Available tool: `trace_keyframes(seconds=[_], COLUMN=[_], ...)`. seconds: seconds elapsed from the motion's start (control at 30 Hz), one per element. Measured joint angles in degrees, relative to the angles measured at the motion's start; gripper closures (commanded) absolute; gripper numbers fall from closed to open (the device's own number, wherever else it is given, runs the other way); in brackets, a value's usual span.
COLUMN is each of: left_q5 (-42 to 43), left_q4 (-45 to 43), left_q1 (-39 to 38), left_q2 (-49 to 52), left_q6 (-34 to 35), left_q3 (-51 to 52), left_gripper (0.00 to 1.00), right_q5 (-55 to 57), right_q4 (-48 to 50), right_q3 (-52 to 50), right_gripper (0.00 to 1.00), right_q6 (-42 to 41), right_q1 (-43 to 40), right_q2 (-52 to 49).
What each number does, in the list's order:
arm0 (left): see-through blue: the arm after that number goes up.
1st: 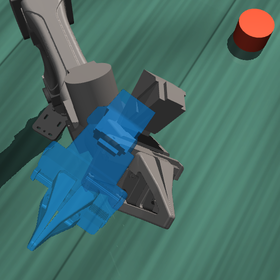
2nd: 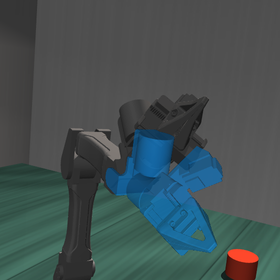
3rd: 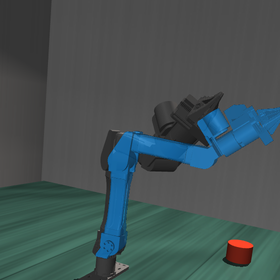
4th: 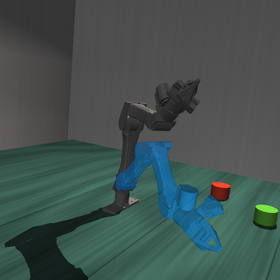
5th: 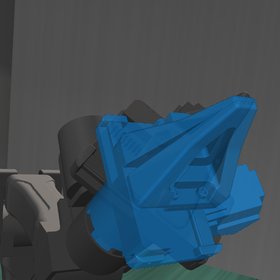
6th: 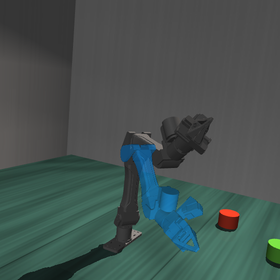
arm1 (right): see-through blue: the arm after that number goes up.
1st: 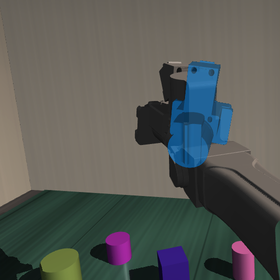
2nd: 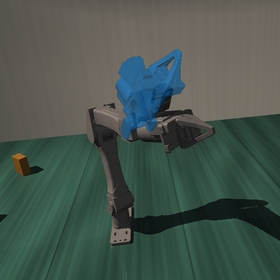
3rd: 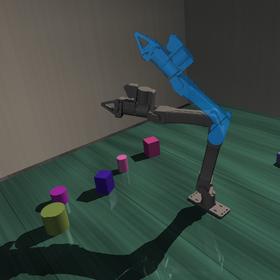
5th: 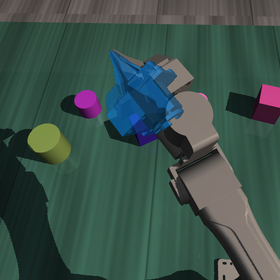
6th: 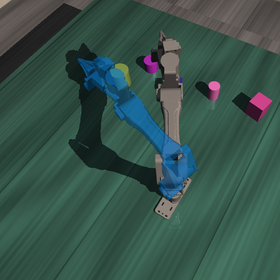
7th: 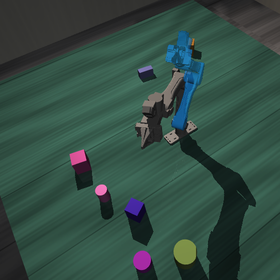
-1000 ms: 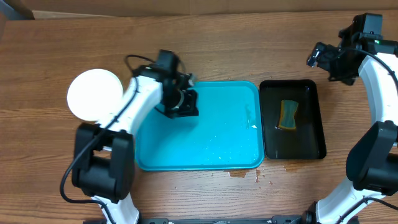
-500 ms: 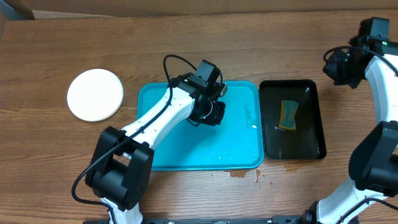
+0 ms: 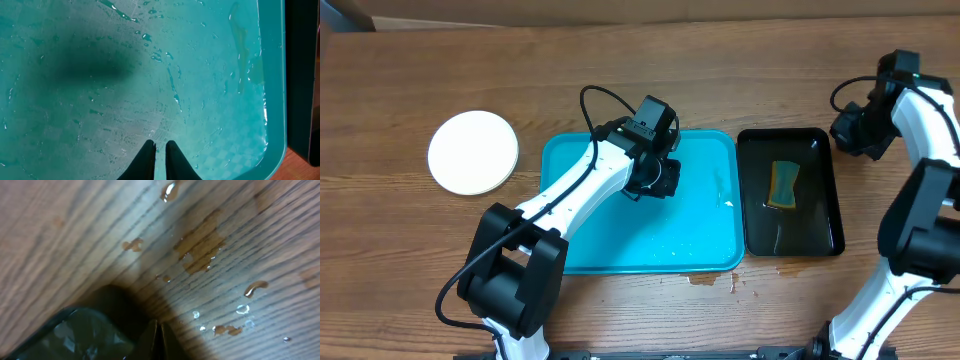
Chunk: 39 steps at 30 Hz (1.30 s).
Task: Clean dirty plates on tray and stack at the side
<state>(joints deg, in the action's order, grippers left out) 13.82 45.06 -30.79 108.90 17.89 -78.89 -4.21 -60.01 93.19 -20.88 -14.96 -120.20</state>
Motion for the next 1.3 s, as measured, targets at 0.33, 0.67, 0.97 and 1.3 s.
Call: trace_keyframes(seconds=[0.33, 0.67, 0.97, 1.3], left_q5=[-0.2, -0.2, -0.2, -0.7], left_q4=[-0.1, -0.1, -0.1, -0.2], left_q1=[0.0, 0.0, 0.0, 0.0], left_q2=[0.0, 0.0, 0.0, 0.0], left_q6=[0.0, 0.0, 0.0, 0.2], left_q3=[0.0, 0.0, 0.0, 0.0], left_gripper=[0.90, 0.90, 0.89, 0.71], right_q5=[-0.3, -1.8, -3.1, -4.5], right_q4=[-1.9, -4.1, -4.8, -4.2], right_q3=[-0.2, -0.2, -0.2, 0.7], right_gripper=[0.96, 0.96, 0.93, 0.28], right_q6=[-0.1, -0.1, 0.0, 0.0], right_q1=[0.0, 0.0, 0.0, -1.1], right_q2=[-0.5, -0.5, -0.5, -0.6])
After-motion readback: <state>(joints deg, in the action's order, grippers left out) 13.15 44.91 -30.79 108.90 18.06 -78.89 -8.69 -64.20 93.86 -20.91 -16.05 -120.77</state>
